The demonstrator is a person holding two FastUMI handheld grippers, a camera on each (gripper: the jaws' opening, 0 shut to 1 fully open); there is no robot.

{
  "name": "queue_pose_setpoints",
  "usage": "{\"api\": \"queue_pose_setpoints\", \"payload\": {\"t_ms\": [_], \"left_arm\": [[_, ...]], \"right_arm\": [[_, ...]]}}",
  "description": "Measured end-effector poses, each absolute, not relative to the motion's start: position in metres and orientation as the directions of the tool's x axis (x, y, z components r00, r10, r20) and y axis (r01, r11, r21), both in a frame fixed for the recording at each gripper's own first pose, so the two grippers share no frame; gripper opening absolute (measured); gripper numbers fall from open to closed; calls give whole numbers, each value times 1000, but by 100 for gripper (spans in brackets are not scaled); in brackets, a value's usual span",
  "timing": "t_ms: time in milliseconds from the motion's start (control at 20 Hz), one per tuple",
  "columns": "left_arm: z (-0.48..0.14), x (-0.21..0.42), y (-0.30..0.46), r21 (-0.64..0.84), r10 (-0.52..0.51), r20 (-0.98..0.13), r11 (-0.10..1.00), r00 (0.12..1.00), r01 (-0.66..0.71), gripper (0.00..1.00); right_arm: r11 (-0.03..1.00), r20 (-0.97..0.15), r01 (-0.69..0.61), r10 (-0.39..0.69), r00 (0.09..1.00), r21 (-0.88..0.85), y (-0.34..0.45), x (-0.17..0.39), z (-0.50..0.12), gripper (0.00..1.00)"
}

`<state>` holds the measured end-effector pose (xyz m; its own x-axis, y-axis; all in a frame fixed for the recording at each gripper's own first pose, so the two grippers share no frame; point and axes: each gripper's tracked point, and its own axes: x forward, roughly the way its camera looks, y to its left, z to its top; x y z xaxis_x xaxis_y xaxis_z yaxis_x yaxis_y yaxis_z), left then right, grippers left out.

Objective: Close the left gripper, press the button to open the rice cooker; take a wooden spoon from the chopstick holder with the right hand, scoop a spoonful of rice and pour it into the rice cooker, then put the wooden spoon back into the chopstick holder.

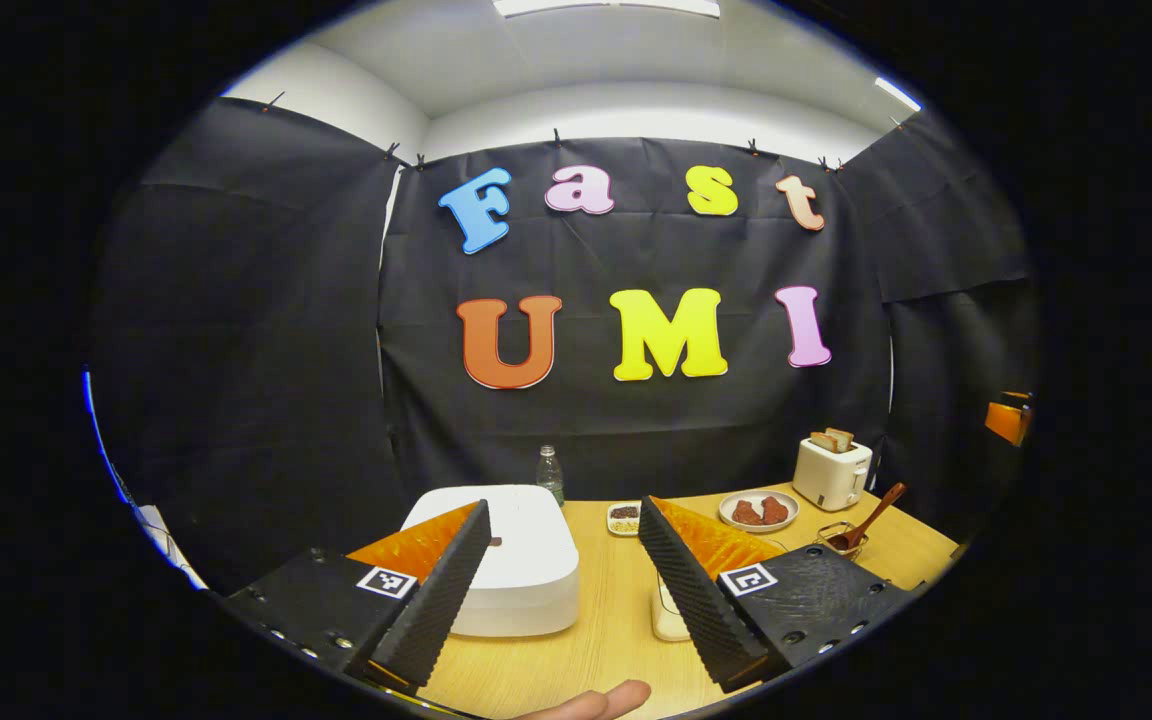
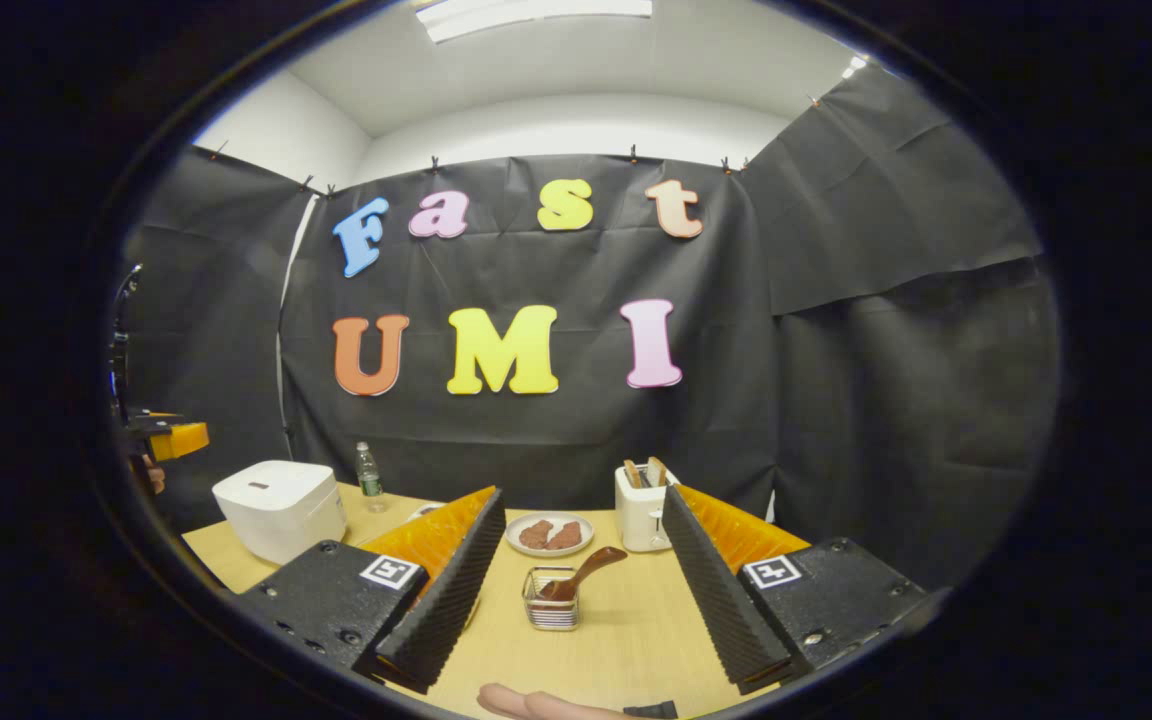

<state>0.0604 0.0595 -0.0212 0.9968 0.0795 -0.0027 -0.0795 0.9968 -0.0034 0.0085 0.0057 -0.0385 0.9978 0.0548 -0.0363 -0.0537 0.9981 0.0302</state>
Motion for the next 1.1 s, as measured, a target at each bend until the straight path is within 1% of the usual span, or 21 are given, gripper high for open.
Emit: {"api": "queue_pose_setpoints", "payload": {"t_ms": [100,200,250,300,350,400,450,500,550,600,650,700,750,800,950,1000,1050,1100], "left_arm": [[-28,75,59,-19,59,-2,998,998,-59,93],[-38,90,72,-24,77,-22,997,997,-78,88],[-45,96,74,-10,83,-32,997,996,-83,76],[-49,102,80,8,100,-41,995,994,-100,76],[-53,111,87,29,114,-56,993,992,-113,72],[-56,118,90,43,119,-64,992,991,-117,64],[-60,124,94,42,118,-83,992,989,-115,59],[-64,132,95,34,114,-104,993,988,-111,47],[-70,139,102,26,128,-125,992,984,-126,42],[-75,147,104,12,124,-148,992,981,-124,33],[-84,154,110,6,138,-175,990,975,-139,29],[-92,162,113,2,144,-201,989,969,-147,4],[-99,168,115,6,144,-228,989,963,-147,0],[-105,173,119,26,155,-249,988,956,-153,3],[-124,187,135,67,196,-319,981,927,-184,5],[-141,190,144,67,225,-359,974,906,-215,0],[-146,186,147,72,238,-402,971,884,-229,0],[-150,187,155,76,258,-411,966,874,-249,0]], "right_arm": [[997,-33,-57,58,998,44,1,10,-40,100],[997,-25,-54,55,998,46,-4,13,-43,99],[998,-21,-52,53,998,47,-7,15,-43,100],[997,-20,-56,57,998,48,-8,17,-44,100],[997,-22,-62,63,998,51,-8,18,-46,100],[996,-20,-65,66,998,57,-10,20,-48,100],[996,-18,-64,65,998,65,-13,22,-48,100],[995,-15,-63,64,998,73,-16,25,-50,100],[995,-15,-63,64,998,82,-19,27,-53,100],[994,-16,-64,66,998,93,-21,29,-56,100],[992,-17,-67,69,997,103,-22,31,-59,100],[992,-18,-70,72,997,109,-23,32,-63,100],[991,-18,-69,72,997,111,-26,33,-65,100],[992,-15,-71,73,997,106,-29,35,-67,100],[994,-18,-60,62,998,95,-43,40,-75,100],[994,-21,-56,58,998,93,-46,42,-78,100],[994,-25,-50,53,998,92,-50,43,-81,100],[995,-25,-45,48,999,93,-53,44,-83,100]]}}
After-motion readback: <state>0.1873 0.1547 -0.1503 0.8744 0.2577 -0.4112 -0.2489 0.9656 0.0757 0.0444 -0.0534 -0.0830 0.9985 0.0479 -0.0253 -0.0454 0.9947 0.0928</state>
